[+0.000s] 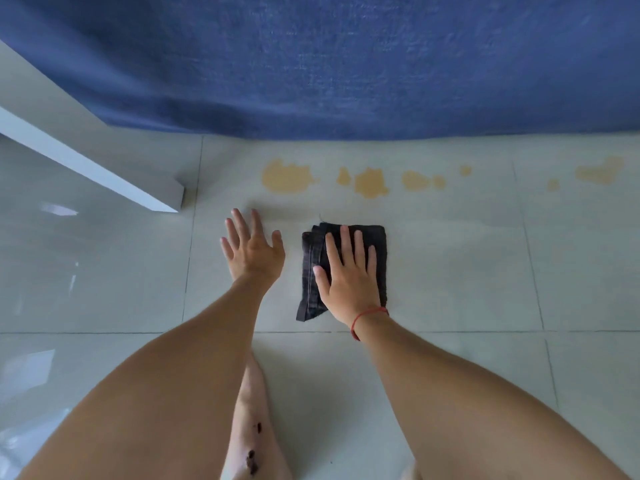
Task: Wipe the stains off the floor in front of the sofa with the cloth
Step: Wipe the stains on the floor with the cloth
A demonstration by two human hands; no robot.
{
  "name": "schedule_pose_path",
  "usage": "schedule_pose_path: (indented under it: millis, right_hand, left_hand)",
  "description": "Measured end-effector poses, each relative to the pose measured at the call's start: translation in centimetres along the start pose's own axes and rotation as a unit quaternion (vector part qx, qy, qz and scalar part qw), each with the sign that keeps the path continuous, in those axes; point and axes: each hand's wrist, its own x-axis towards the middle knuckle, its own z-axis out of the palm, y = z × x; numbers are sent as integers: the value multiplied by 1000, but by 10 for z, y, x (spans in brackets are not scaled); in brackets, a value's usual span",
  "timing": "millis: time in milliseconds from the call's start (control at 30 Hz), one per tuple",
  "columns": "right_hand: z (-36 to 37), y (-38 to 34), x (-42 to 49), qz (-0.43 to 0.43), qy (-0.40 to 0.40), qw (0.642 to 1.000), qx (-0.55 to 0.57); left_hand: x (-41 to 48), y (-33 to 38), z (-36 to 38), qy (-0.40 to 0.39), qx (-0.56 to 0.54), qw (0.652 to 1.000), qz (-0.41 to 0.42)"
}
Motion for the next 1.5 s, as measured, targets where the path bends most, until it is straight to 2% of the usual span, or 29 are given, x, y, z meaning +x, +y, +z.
schedule_pose_path:
  millis: [167, 367, 567, 700, 833, 1000, 1233, 1367, 1500]
  right_hand:
    - [16, 13, 9, -19, 52, 998, -17]
    - [7, 3, 48, -24, 75, 997, -2]
    - [2, -33, 107, 25, 79, 996, 40]
    - [10, -33, 77, -110, 55, 992, -1]
    - [12, -4, 55, -146, 48, 988, -9]
    - [0, 25, 57, -79, 55, 995, 23]
    - [-1, -9, 107, 38, 112, 993, 27]
    - [1, -35, 128, -20, 87, 996, 22]
    - [6, -51, 118, -45, 63, 997, 2]
  left_hand:
    - [11, -8, 20, 8, -10, 1000, -23]
    - [11, -9, 20, -10, -27, 999, -27]
    - [25, -19, 2, 53, -24, 998, -1]
    - [45, -23, -2, 13, -56, 997, -57]
    - [45, -27, -7, -37, -52, 997, -48]
    - [47, -26, -11, -63, -44, 995, -57]
    - [49, -26, -9, -63, -33, 996, -52]
    - [51, -25, -7, -59, -53, 995, -58]
    - [52, -25, -8, -71, -63, 993, -65]
